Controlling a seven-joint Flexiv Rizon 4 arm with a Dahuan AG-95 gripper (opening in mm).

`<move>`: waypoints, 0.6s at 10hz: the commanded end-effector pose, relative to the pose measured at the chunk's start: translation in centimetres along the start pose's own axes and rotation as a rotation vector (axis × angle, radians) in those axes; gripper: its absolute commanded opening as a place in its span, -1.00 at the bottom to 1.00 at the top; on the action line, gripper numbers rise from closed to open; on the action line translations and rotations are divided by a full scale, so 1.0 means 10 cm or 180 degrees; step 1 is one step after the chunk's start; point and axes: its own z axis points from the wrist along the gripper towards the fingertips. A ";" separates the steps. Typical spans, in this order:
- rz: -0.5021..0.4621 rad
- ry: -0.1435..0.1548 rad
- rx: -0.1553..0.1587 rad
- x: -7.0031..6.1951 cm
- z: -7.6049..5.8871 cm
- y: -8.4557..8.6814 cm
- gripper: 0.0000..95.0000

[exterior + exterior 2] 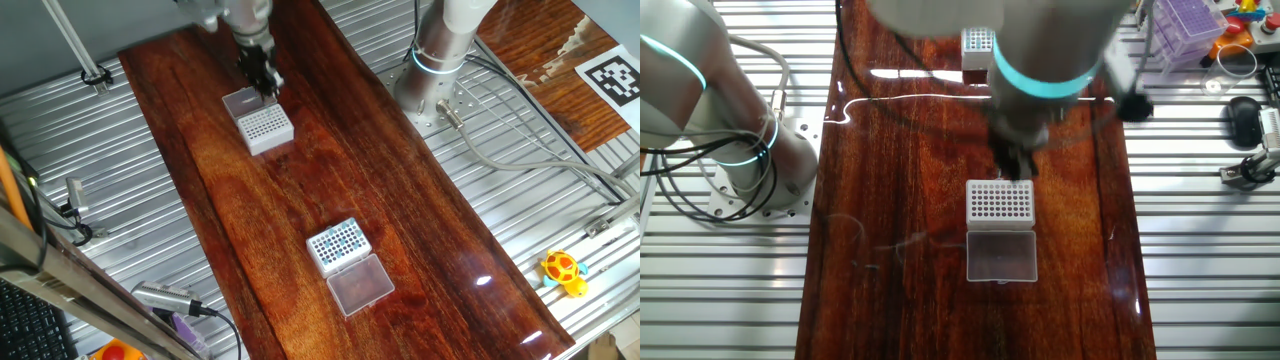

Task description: Transfer all medium pipette tips from one holder to another

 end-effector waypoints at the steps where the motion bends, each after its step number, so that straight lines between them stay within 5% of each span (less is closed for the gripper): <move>1: -0.0108 0.0001 0.0019 0.16 0.03 -0.16 -1.00; 6: -0.0172 0.0038 0.0139 0.17 0.14 -0.17 -1.00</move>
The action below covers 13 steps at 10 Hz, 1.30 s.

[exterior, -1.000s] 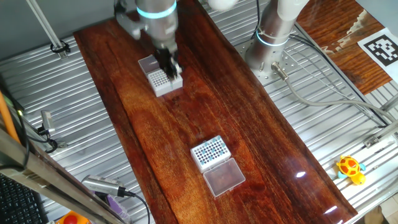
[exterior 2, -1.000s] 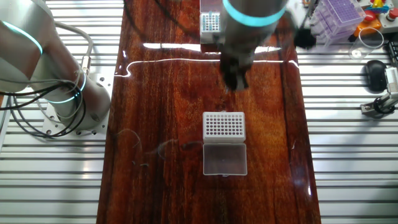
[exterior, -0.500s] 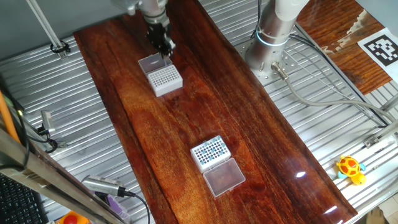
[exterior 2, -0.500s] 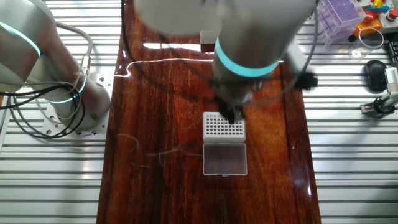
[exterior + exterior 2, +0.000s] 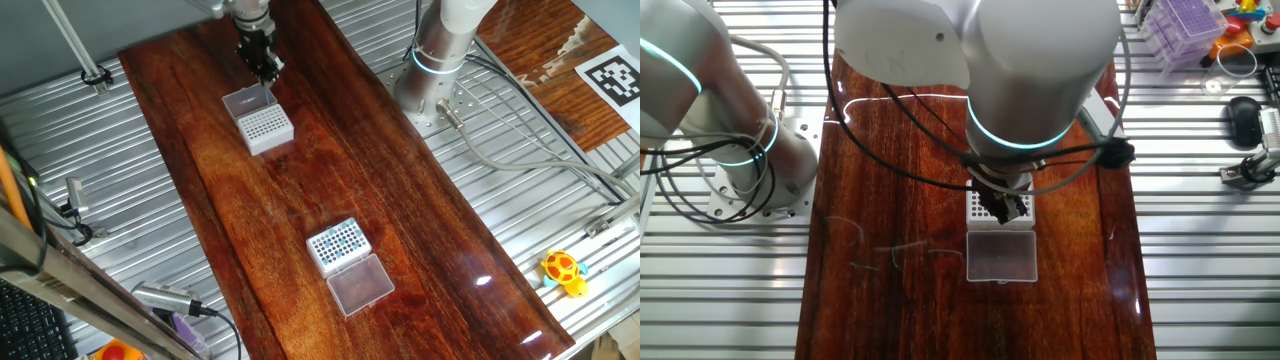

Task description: Transfer all medium pipette tips from one holder to another

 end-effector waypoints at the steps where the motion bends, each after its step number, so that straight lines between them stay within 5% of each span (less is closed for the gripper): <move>1: -0.0018 -0.0007 0.0013 -0.01 0.03 -0.01 -1.00; 13: -0.0015 -0.0063 -0.0006 -0.05 0.20 0.00 -1.00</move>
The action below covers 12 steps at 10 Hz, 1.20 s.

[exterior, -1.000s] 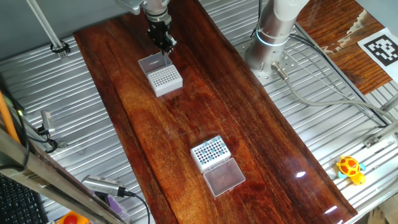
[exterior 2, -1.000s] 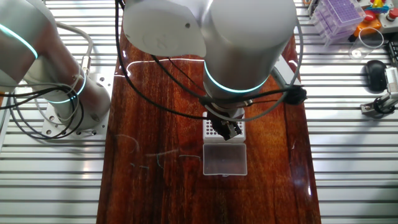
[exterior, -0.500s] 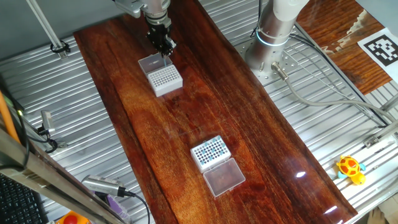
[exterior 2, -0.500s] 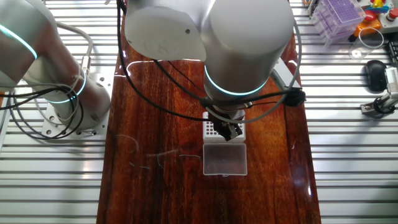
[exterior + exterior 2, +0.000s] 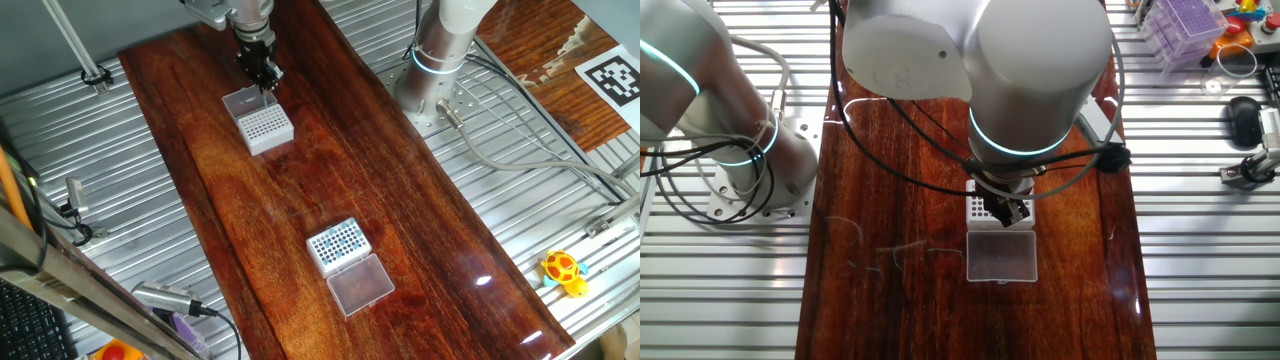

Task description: Transfer all medium pipette tips from one holder to another

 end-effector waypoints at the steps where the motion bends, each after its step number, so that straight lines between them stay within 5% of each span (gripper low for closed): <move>1: 0.0014 -0.0005 -0.0001 0.00 0.02 0.01 -1.00; 12: 0.0036 -0.0002 -0.0009 0.04 0.08 0.05 -1.00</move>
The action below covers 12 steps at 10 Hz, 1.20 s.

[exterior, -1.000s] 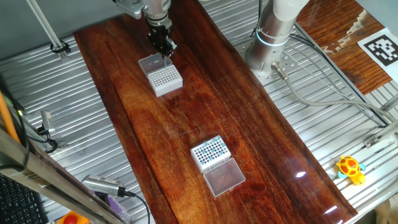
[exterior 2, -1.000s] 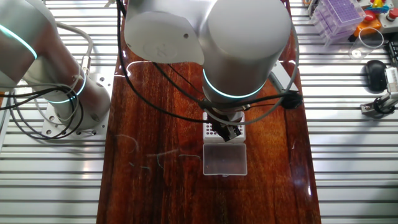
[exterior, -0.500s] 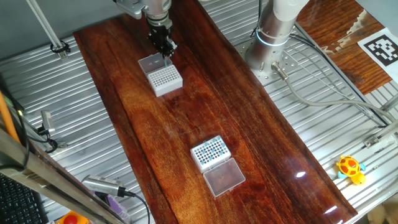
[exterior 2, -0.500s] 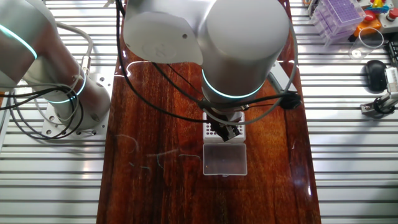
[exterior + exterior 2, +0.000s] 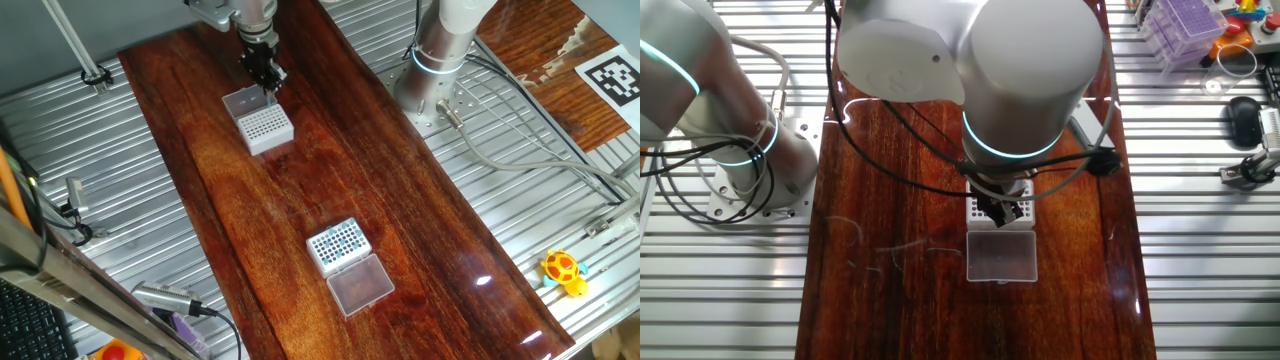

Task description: Transfer all medium pipette tips from one holder to another

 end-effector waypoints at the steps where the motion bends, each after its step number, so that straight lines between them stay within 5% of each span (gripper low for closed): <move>1: 0.0003 -0.0019 0.0010 -0.02 0.03 -0.01 -1.00; 5: 0.0030 -0.0010 0.0026 -0.05 0.14 -0.02 -1.00; 7: 0.0004 -0.0016 0.0020 -0.06 0.16 -0.02 -0.20; 10: 0.0019 -0.0013 0.0018 -0.06 0.16 -0.02 -0.20; 11: 0.0030 -0.0018 0.0001 -0.12 0.15 -0.05 -0.60; 12: 0.0020 -0.0018 -0.0027 -0.22 0.13 -0.07 -0.60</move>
